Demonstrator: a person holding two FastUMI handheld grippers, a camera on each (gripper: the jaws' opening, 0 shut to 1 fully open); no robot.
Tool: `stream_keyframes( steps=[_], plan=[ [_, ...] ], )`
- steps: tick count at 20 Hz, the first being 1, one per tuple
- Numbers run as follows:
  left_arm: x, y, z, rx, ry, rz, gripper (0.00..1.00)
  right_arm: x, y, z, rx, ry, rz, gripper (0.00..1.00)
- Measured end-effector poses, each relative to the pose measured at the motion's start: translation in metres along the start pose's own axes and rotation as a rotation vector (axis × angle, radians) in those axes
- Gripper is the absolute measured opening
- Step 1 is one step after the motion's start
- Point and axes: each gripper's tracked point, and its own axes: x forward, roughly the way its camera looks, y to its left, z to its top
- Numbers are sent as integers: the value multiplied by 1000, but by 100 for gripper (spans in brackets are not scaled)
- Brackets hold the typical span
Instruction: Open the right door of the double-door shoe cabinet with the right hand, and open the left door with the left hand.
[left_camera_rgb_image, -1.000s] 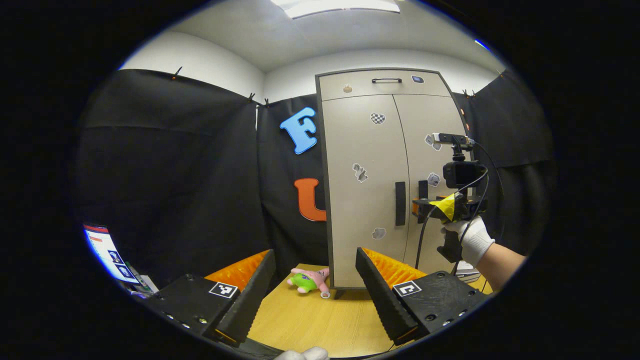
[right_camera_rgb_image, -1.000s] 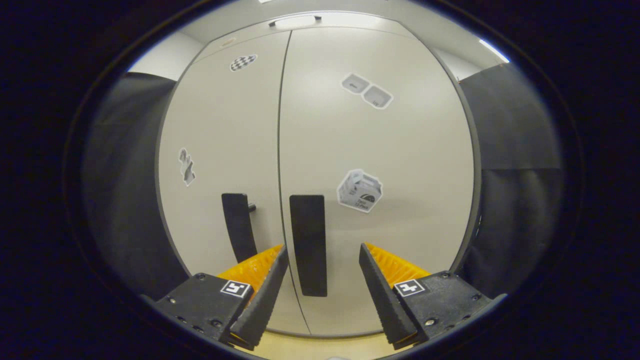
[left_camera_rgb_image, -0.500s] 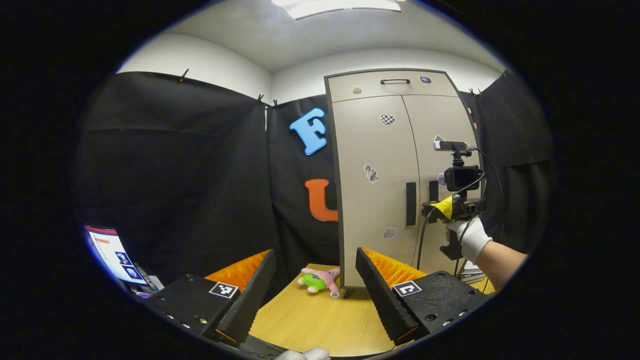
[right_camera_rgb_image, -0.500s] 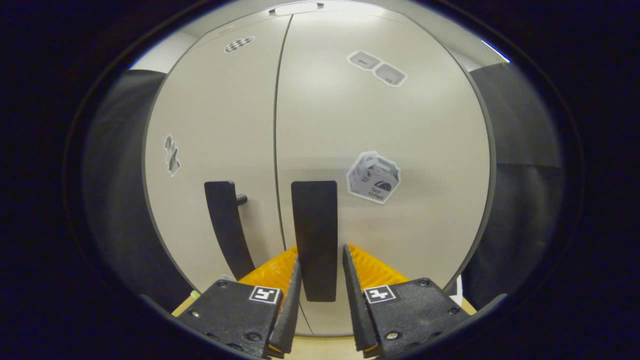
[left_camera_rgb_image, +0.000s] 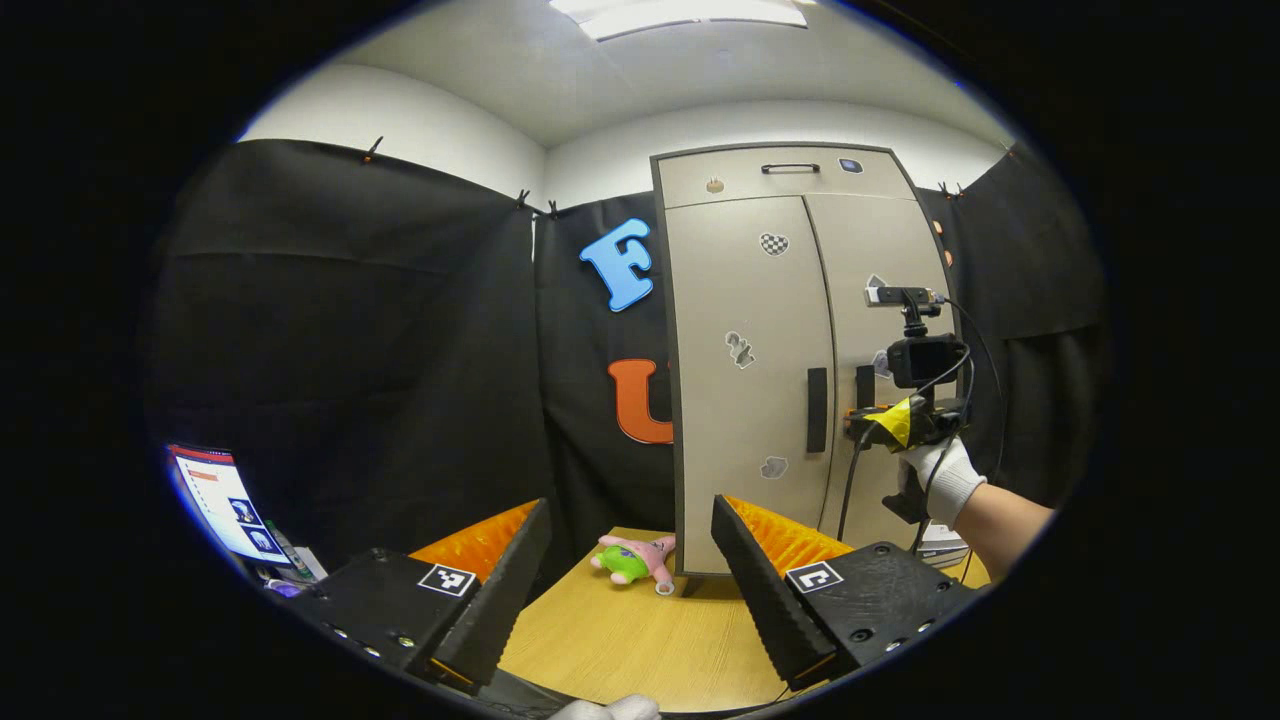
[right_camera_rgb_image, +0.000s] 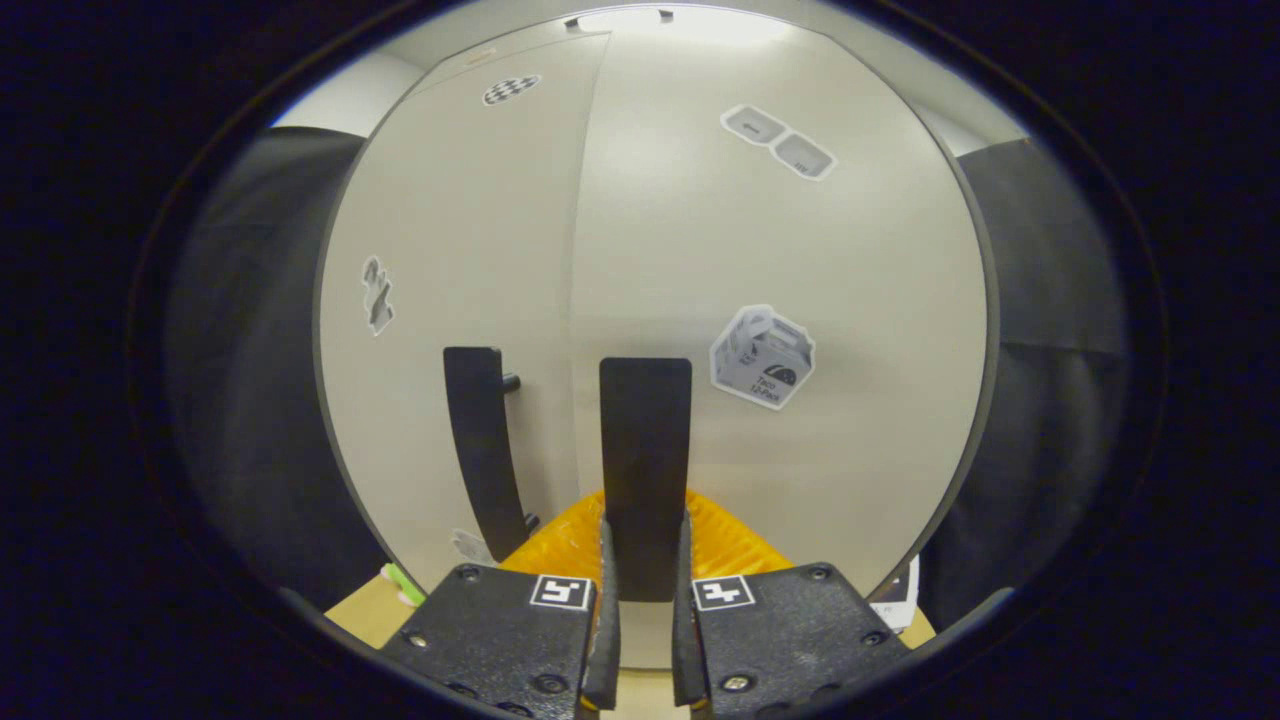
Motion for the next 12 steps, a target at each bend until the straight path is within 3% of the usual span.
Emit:
stream_keyframes(
  steps=[12],
  plan=[
    [1, -4, 2, 2, -18, -33, 96, -63, -14, -6, 13, 3, 31, 23]
  ],
)
